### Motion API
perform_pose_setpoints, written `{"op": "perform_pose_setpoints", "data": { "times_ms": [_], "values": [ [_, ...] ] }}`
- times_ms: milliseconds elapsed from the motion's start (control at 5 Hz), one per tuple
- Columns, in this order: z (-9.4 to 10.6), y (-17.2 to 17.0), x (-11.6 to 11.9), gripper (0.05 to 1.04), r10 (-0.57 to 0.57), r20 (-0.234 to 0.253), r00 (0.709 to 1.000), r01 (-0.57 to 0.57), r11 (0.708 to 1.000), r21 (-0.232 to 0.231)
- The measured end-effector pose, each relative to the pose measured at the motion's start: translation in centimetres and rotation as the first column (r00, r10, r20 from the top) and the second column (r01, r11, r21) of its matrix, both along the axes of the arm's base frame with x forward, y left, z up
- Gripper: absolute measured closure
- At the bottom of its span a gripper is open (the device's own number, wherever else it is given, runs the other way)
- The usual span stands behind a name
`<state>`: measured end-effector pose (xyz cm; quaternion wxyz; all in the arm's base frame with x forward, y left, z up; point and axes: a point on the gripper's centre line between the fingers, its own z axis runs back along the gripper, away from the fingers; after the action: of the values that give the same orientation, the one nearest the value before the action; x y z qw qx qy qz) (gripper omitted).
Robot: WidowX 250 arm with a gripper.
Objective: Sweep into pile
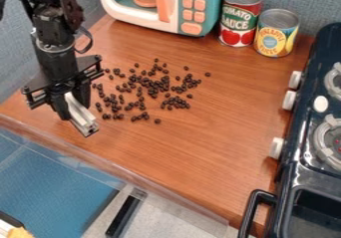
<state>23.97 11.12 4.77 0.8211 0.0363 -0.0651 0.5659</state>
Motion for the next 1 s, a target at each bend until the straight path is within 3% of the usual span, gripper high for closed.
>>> {"op": "perform_pose_setpoints", "data": {
  "times_ms": [600, 1000],
  "values": [
    [-3.3, 0.4, 0.3, 0.711, 0.021, -0.05, 0.999, -0.022, 1.0, -0.011],
    [-3.3, 0.5, 1.6, 0.711, 0.0, -0.054, 0.999, 0.0, 1.0, -0.011]
  ]
}}
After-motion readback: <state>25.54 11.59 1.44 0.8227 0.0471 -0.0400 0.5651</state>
